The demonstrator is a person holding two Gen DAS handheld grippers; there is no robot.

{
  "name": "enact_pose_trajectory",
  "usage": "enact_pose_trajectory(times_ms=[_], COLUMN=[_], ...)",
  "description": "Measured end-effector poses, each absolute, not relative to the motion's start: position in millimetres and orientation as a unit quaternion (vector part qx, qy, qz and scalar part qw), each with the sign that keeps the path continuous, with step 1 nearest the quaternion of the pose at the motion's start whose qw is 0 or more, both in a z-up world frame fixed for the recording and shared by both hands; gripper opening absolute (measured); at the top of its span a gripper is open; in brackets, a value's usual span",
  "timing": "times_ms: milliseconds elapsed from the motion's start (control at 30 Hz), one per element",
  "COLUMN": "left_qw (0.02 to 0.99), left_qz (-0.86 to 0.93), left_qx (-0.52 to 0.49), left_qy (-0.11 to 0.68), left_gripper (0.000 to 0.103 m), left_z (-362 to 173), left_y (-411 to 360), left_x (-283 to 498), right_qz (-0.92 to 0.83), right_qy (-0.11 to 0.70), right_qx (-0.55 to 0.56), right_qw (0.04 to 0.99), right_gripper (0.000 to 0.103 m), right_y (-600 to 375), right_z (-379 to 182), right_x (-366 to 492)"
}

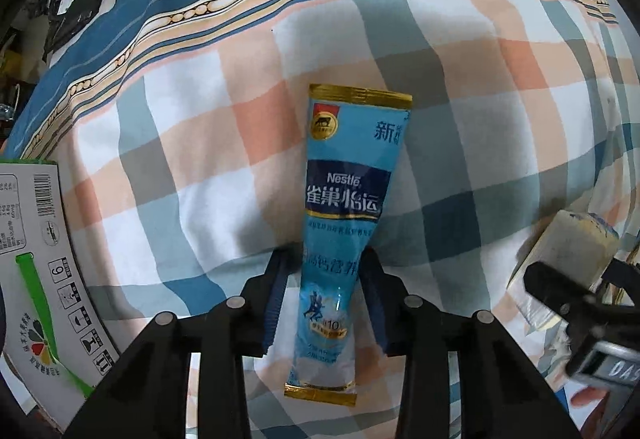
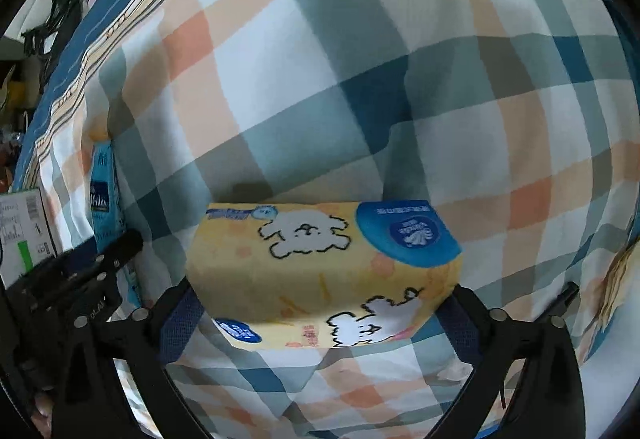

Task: Organize soft objects
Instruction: 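Grasp the blue drink pouch with the left tool while the right tool grasps the yellow tissue pack, then carry the pouch and tissue pack into the box and release both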

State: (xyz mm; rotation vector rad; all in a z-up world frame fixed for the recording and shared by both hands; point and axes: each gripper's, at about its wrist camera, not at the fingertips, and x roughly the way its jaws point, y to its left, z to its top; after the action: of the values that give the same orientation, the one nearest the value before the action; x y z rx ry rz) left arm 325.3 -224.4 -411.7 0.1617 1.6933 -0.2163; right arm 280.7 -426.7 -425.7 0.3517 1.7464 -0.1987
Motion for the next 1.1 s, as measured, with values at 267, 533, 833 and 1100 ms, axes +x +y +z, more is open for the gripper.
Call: enact_pose_trajectory(times_ms=[267, 533, 833, 1100], left_qw=[0.669, 0.677, 0.697, 0.724], left_qz=[-0.086, -0.083, -0.097, -0.115], left_qx=[0.075, 0.065, 0.039, 0.002], left_qy=[0.735, 0.729, 0.71, 0.68], left_gripper=[0.018, 0.012, 0.012, 0.012], left_z=[-398, -382, -340, -279], left_y=[-231, -220, -203, -170], left_x=[318, 308, 293, 272], right_qz=[-0.108, -0.104, -0.079, -0.043], right_qy=[0.75, 0.741, 0.727, 0.704], right_qx=[0.178, 0.151, 0.151, 0.138], right_qw=[0.628, 0.646, 0.666, 0.695], right_gripper=[0.098, 0.096, 0.096, 0.095], right_y=[-431, -426, -408, -375], right_z=[-431, -419, -385, -331], right_x=[268, 255, 233, 220])
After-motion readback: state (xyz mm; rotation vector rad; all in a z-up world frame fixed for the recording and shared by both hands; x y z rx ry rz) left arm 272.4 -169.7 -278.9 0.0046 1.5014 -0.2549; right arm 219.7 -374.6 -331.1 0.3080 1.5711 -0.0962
